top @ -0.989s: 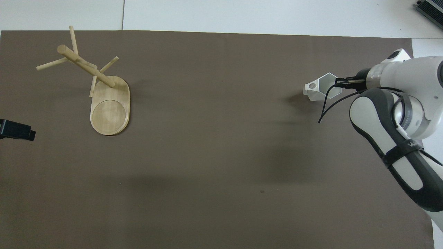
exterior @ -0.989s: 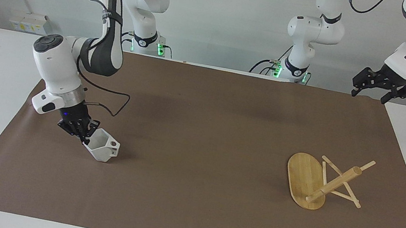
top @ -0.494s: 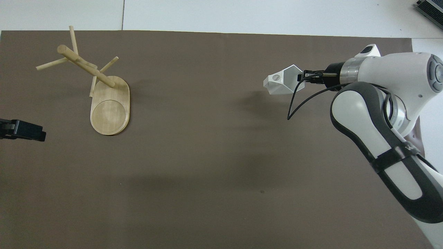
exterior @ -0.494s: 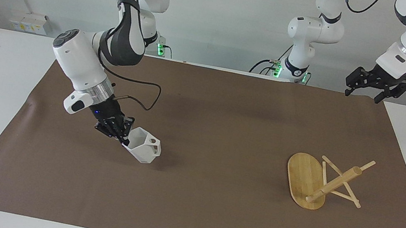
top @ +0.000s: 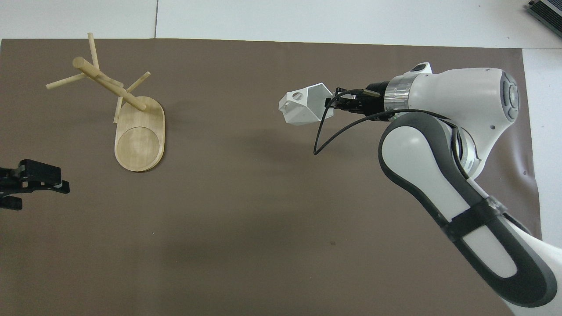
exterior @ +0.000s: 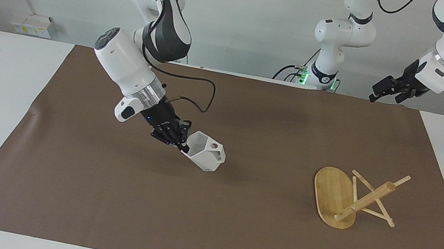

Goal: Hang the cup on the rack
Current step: 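Lift the cup with the right gripper while the left gripper approaches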

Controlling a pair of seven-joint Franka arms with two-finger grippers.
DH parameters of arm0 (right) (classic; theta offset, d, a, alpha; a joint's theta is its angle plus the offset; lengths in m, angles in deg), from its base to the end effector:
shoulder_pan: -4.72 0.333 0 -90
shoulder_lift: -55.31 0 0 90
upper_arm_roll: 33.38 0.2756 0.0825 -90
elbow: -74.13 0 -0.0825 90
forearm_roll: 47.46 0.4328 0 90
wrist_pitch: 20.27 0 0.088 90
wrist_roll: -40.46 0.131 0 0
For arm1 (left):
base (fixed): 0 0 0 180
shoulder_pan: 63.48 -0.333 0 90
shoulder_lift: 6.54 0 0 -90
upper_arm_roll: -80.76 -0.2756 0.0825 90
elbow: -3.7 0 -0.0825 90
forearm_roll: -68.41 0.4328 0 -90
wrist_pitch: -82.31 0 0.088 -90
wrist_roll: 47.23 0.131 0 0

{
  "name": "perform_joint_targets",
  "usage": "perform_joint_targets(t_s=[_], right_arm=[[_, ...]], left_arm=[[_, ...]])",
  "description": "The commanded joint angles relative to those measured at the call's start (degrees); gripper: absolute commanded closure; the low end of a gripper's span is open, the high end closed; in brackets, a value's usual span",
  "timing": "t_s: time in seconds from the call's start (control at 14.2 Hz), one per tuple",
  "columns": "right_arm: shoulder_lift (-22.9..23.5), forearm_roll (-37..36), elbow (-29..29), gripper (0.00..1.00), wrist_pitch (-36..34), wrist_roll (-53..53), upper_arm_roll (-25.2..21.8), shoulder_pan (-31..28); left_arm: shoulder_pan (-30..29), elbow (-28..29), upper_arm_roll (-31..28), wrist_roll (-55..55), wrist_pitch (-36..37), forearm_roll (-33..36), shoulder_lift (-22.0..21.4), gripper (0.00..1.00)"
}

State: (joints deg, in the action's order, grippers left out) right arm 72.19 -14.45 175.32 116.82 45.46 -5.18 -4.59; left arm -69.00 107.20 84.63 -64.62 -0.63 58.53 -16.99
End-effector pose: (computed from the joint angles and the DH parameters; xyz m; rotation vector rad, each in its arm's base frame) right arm 0.6701 0.2240 0.3753 -2.4707 0.2010 -0.2655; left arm 0.5321 -0.0107 0.5355 2.9522 0.4893 -0.2956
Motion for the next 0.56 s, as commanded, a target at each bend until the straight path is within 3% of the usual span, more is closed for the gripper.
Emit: perform_joint_targets(t_s=[0.0,0.28,0.49], right_arm=[[-0.5,6.1,-0.1,1.0,0.0,1.1,2.8,-1.0],[-1.1,10.7,-0.7,1.0,0.0,2.4,5.9,-1.0],[-1.3,11.9,-1.6,1.0,0.0,5.0,8.5,-0.9]], left_arm=[[-1.4,1.8,0.4,-14.8,2.1,-4.9,-1.9,0.0],[-6.0,3.7,0.4,-32.4,3.6,-15.3,-3.3,0.0],[-8.5,10.5,0.4,-42.3,-1.4,-24.4,-6.1,0.0]])
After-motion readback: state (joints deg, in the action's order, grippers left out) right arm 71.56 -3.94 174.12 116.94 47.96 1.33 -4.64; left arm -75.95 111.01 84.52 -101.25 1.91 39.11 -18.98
